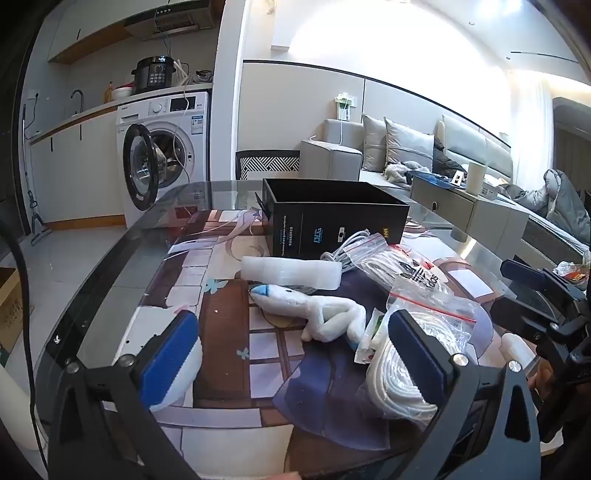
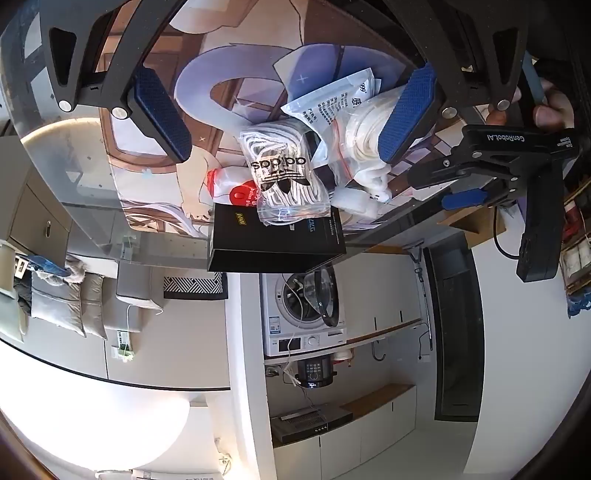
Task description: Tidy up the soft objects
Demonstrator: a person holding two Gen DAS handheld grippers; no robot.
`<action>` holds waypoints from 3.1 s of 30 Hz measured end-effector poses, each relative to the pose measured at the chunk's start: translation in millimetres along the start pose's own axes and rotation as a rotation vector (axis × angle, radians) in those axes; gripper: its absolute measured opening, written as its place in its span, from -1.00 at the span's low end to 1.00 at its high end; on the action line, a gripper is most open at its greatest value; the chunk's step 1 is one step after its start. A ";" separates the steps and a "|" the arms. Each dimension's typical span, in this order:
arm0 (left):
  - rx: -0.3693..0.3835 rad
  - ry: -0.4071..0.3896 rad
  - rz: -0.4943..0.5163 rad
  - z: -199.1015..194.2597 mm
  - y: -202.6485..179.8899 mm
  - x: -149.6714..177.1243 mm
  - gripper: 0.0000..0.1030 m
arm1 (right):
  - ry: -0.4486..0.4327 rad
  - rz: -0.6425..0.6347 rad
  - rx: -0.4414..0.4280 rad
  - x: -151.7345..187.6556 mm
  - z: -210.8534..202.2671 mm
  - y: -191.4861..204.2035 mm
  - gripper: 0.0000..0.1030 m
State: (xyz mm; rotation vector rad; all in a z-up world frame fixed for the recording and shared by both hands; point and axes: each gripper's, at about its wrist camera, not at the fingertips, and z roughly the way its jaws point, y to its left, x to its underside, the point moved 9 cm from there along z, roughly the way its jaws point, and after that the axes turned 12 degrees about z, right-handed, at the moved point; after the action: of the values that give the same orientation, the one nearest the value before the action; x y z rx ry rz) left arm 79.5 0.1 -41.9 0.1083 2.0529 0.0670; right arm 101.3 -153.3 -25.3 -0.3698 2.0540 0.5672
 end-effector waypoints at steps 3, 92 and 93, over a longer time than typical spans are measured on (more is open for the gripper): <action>-0.001 -0.011 -0.004 -1.1 0.4 -0.7 1.00 | -0.008 0.008 -0.002 -0.6 1.3 -0.1 0.99; 0.078 -0.030 0.090 -10.6 -27.6 -4.9 1.00 | -0.023 -0.019 0.082 -4.5 -1.9 -18.1 0.99; 0.080 -0.029 0.092 -10.5 -28.6 -5.1 1.00 | -0.024 -0.017 0.085 -4.7 -2.0 -17.2 0.99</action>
State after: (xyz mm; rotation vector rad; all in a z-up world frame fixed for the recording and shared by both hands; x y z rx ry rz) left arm 71.2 -28.9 -35.3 0.2525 2.0211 0.0405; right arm 110.4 -168.7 -24.6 -0.3279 2.0430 0.4703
